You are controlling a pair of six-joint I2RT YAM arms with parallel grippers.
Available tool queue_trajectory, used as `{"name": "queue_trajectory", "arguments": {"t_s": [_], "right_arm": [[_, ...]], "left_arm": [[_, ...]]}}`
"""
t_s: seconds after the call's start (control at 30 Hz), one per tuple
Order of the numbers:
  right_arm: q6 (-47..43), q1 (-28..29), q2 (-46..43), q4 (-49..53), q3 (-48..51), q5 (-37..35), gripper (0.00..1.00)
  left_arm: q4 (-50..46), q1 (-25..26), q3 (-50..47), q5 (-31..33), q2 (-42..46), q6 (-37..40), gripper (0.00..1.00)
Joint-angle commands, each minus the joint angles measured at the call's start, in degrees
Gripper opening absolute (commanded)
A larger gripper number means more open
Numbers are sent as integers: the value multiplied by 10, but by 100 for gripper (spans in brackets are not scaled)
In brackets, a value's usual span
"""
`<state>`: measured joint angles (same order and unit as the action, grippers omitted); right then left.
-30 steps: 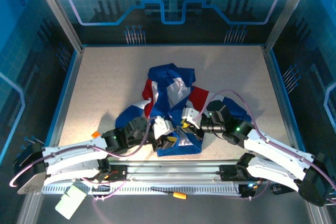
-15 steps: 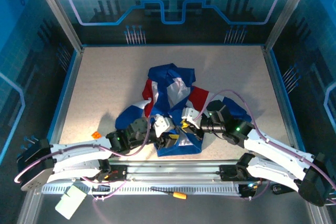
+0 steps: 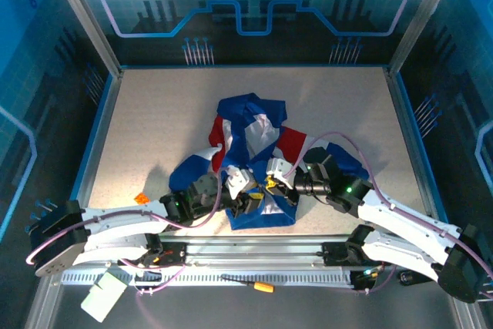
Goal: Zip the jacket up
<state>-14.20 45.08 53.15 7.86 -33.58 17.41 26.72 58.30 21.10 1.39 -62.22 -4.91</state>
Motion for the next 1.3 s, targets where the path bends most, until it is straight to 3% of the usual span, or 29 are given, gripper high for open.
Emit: {"name": "queue_trajectory", "arguments": {"t_s": [0.0,0.17,0.53,0.77,1.07,1.27], "right_arm": [[1,8,-5,-14,7,9,0],[-2,9,-1,-10,5,5,0],[-6,9,-2,-8,5,-11,0],[-6,8,2,-7,3,-12,0],[-3,9,5,-7,0,-8,0],[1,9,8,-9,-1,-4,0]], "left_arm": [[13,2,-7,46,10,-21,41],[14,2,-8,28,16,-20,31],[-42,2,-15,10,71,-3,20],[-73,2,-17,11,101,16,21],[-105,2,5,9,103,57,36],[-105,2,16,1,89,69,38]]}}
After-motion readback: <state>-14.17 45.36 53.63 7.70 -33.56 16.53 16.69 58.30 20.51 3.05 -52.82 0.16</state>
